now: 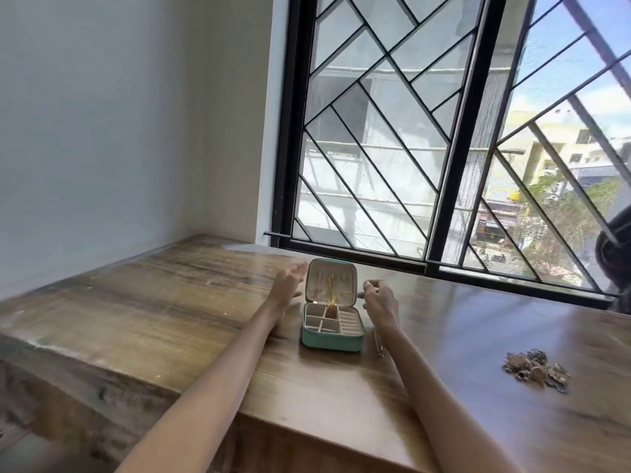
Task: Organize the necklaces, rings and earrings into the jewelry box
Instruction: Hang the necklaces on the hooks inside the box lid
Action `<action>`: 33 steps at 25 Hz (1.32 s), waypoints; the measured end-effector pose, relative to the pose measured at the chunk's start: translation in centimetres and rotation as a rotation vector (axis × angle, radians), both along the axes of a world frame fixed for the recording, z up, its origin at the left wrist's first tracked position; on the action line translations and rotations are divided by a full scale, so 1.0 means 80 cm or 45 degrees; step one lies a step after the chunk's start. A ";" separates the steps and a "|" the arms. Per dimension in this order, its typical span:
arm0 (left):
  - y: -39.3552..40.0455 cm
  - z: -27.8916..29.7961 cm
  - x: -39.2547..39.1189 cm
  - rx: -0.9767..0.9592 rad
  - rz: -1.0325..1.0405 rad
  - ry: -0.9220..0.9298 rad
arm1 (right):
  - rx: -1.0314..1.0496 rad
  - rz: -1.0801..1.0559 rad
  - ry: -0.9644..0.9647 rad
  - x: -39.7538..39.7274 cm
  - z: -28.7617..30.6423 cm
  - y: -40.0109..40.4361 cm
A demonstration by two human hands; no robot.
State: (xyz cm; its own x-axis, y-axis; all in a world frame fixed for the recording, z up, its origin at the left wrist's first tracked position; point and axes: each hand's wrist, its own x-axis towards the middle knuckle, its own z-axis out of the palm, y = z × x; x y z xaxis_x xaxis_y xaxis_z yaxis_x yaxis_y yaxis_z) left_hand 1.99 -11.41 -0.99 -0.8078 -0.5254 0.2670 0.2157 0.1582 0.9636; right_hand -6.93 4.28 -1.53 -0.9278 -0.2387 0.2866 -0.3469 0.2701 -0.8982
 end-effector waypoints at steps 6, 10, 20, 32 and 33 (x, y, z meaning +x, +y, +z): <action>0.011 -0.011 -0.001 -0.289 0.057 -0.052 | 0.065 0.027 0.022 0.004 -0.002 0.007; 0.019 -0.008 0.008 -0.325 0.039 -0.077 | 0.144 0.065 0.044 0.012 -0.002 0.012; 0.023 -0.002 0.017 -0.265 0.006 -0.047 | 0.109 0.089 0.020 0.009 -0.004 0.014; 0.057 0.078 -0.009 -0.629 -0.176 -0.241 | 0.010 -0.128 0.067 -0.031 0.015 0.058; 0.065 0.086 -0.022 -0.711 -0.204 -0.287 | 0.037 -0.147 0.070 -0.040 0.016 0.062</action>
